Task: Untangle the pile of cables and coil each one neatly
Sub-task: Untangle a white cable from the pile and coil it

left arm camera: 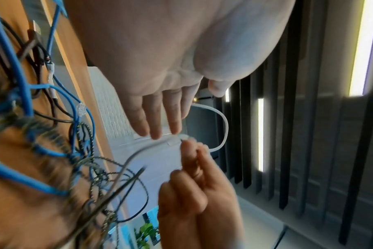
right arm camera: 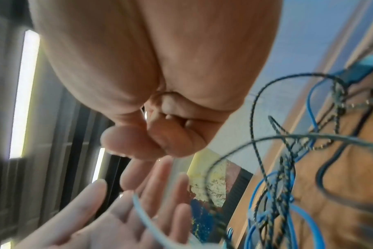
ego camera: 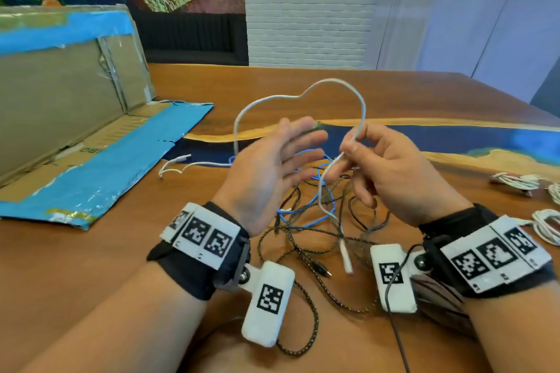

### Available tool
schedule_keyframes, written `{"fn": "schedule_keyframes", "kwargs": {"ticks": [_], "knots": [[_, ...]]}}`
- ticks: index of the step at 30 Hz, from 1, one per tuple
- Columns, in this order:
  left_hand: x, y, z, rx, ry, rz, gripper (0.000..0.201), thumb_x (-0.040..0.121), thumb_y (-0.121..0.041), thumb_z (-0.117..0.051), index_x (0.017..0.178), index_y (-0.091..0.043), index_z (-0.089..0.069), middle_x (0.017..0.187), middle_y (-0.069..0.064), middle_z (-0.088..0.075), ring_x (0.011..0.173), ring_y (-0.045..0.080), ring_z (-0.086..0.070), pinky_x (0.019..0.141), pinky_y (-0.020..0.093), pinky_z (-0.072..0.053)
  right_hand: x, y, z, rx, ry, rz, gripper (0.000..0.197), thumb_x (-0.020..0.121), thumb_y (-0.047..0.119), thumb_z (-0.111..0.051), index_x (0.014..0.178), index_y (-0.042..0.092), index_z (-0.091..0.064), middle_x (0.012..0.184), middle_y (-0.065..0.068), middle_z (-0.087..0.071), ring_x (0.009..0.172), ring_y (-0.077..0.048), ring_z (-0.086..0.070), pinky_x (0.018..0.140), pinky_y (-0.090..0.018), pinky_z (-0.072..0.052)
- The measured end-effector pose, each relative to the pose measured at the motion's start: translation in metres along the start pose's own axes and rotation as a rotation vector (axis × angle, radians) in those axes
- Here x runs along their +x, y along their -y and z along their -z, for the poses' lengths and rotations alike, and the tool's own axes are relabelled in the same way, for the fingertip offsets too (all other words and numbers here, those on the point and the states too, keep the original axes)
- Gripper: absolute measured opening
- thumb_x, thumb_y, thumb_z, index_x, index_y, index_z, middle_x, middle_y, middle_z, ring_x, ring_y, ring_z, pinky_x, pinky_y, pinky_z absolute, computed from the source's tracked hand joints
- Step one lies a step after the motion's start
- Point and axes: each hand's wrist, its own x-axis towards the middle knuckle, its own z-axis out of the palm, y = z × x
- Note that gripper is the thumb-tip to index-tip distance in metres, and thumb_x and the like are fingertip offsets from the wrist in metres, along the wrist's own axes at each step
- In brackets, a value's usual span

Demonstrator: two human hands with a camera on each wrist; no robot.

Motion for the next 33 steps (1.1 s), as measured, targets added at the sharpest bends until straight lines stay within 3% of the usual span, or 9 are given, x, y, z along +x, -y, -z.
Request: {"fn": "schedule_keyframes", "kwargs": {"ticks": [3, 7, 12, 16, 21, 25, 28, 30, 33], "knots": [[-0.002, 0.014, -0.006, 0.213, 0.099, 0.080, 0.030, 0.105, -0.030, -0.049, 0.130, -0.019, -0.063, 0.118, 0.001, -0.074, 0.095, 0.024, -0.072, 0.095, 0.040, -0.051, 0.001, 0.004, -0.002, 0.266, -0.117, 0.030, 0.010, 0.108, 0.015, -0.043, 0.098, 0.013, -0.043, 0.090, -0.020, -0.076, 0.030, -0.023, -0.044, 0.035, -0.023, -0.034], [-0.001, 0.016, 0.000, 0.327, 0.092, 0.058, 0.017, 0.102, -0.012, -0.056, 0.111, -0.011, -0.071, 0.082, 0.002, -0.065, 0.061, 0.015, -0.054, 0.064, 0.029, -0.045, 0.003, -0.001, 0.001, 0.370, -0.250, 0.011, 0.012, 0.109, 0.019, -0.041, 0.097, 0.017, -0.044, 0.093, -0.016, -0.077, 0.043, -0.022, -0.061, 0.039, -0.027, -0.042], [0.007, 0.003, 0.015, 0.336, -0.097, 0.020, 0.027, 0.103, -0.014, -0.054, 0.082, -0.017, -0.070, 0.081, 0.005, -0.064, 0.079, 0.016, -0.061, 0.077, 0.041, -0.050, 0.007, -0.003, 0.007, 0.467, -0.349, 0.034, 0.015, 0.110, 0.021, -0.038, 0.097, 0.020, -0.045, 0.102, -0.010, -0.078, 0.054, -0.020, -0.068, 0.042, -0.023, -0.044], [0.007, -0.003, 0.019, 0.205, -0.111, -0.003, 0.024, 0.107, -0.019, -0.048, 0.095, -0.011, -0.067, 0.067, 0.001, -0.058, 0.067, 0.016, -0.058, 0.075, 0.038, -0.051, 0.008, -0.003, 0.023, 0.419, -0.438, -0.049, 0.015, 0.107, 0.021, -0.047, 0.094, 0.019, -0.053, 0.080, -0.003, -0.075, 0.046, -0.016, -0.056, 0.043, -0.024, -0.039], [0.005, -0.006, 0.021, 0.193, -0.100, -0.030, 0.040, 0.112, -0.028, -0.032, 0.106, -0.007, -0.066, 0.060, -0.003, -0.028, 0.050, 0.013, -0.030, 0.054, 0.027, -0.041, 0.006, -0.012, 0.030, 0.022, -0.350, -0.238, 0.040, 0.095, 0.036, -0.067, 0.067, 0.009, -0.056, 0.044, -0.003, -0.034, 0.037, -0.016, -0.024, 0.044, -0.025, -0.021], [0.007, -0.004, 0.020, 0.215, -0.162, -0.027, 0.033, 0.110, -0.014, -0.034, 0.105, -0.003, -0.065, 0.059, -0.001, -0.042, 0.054, 0.016, -0.042, 0.057, 0.030, -0.043, 0.000, 0.006, 0.029, 0.348, -0.227, -0.137, 0.046, 0.091, 0.043, -0.060, 0.058, 0.011, -0.055, 0.038, 0.001, -0.031, 0.028, -0.013, -0.023, 0.040, -0.021, -0.017], [0.008, -0.001, 0.020, 0.206, -0.187, -0.006, 0.032, 0.107, -0.006, -0.034, 0.106, -0.003, -0.066, 0.060, 0.000, -0.042, 0.053, 0.014, -0.041, 0.056, 0.029, -0.042, -0.004, 0.019, 0.027, 0.601, -0.197, -0.041, 0.044, 0.097, 0.042, -0.048, 0.073, 0.014, -0.071, 0.046, 0.001, -0.048, 0.028, -0.008, -0.034, 0.036, -0.017, -0.021], [0.008, -0.001, 0.020, 0.188, -0.193, 0.003, 0.033, 0.107, -0.007, -0.032, 0.101, -0.005, -0.065, 0.059, -0.002, -0.035, 0.049, 0.013, -0.032, 0.055, 0.030, -0.037, -0.004, 0.021, 0.026, 0.671, -0.229, -0.008, 0.039, 0.100, 0.040, -0.045, 0.096, 0.016, -0.076, 0.062, 0.002, -0.065, 0.040, -0.005, -0.053, 0.037, -0.017, -0.040], [0.006, -0.003, 0.019, 0.226, -0.151, 0.013, 0.032, 0.109, -0.019, -0.036, 0.094, -0.009, -0.062, 0.060, -0.004, -0.027, 0.050, 0.013, -0.023, 0.054, 0.031, -0.027, 0.002, 0.014, 0.024, 0.631, -0.233, 0.051, 0.032, 0.095, 0.025, -0.054, 0.121, 0.011, -0.067, 0.100, -0.008, -0.078, 0.094, -0.019, -0.076, 0.074, -0.023, -0.061]]}}
